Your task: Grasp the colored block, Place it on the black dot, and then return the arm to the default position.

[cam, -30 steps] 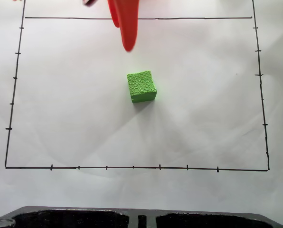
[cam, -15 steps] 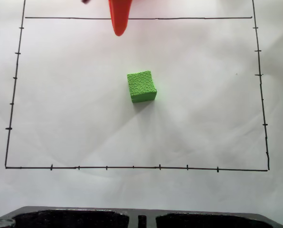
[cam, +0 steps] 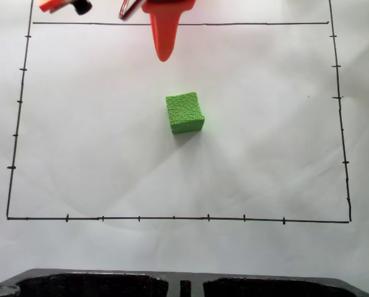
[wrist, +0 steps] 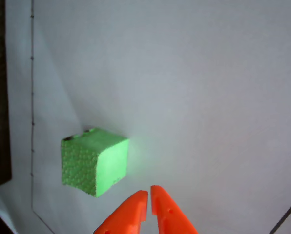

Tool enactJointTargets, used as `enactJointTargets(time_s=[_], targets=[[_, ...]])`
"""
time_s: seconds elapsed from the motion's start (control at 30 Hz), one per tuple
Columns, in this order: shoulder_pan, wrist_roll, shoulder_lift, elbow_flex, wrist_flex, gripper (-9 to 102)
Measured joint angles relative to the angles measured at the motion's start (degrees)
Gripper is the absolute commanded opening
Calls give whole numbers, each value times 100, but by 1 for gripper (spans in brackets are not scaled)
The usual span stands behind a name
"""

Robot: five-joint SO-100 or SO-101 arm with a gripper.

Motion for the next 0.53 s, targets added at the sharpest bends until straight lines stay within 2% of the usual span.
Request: enactJointTargets(time_s=[0.53], targets=[[0,97,9,53,-70,0]])
